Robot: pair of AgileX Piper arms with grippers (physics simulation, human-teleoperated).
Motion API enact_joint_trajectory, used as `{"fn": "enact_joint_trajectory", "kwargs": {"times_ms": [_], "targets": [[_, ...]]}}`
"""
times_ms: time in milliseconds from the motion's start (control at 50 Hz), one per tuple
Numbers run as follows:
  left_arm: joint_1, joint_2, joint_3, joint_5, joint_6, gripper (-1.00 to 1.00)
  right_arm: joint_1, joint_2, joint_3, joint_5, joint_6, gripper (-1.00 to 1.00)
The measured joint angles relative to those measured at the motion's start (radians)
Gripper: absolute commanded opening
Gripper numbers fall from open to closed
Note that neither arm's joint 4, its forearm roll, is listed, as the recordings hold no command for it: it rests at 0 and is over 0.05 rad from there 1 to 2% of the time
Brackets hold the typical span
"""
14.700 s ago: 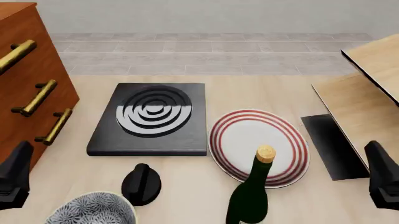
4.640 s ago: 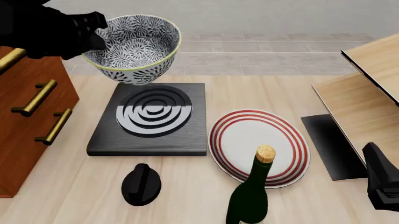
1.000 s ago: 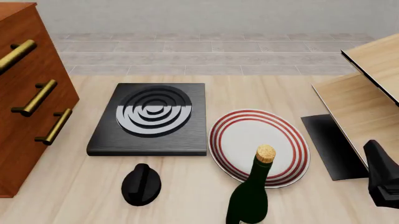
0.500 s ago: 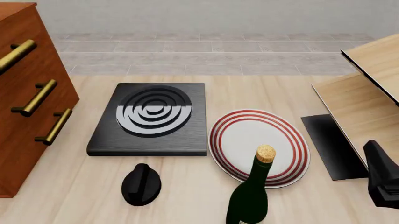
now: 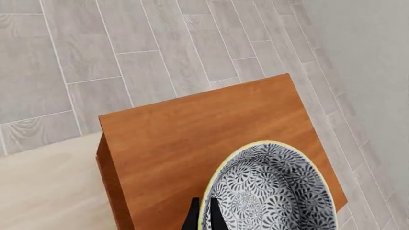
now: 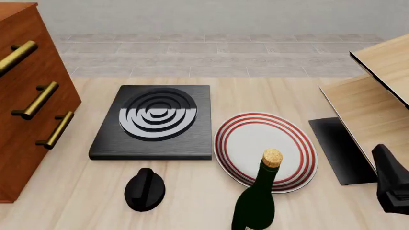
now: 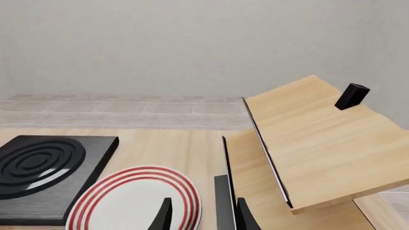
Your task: Put the bowl on the top of the cabinet.
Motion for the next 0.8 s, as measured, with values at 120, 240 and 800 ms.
{"fn": "enact_joint_trajectory", "kwargs": {"times_ms": [120, 240, 800], "targets": [[0.000, -0.003, 0.007, -0.009, -0.003, -1.00, 0.000, -0.001, 0.001, -0.001, -0.001, 1.00], [-0.003, -0.005, 0.013, -0.017, -0.009, -1.00, 0.000, -0.002, 0.002, 0.000, -0.001, 1.00], [-0.022, -0.015, 0.047, -0.037, -0.021, 1.00, 0.002, -0.004, 0.004, 0.000, -0.004, 1.00]]}}
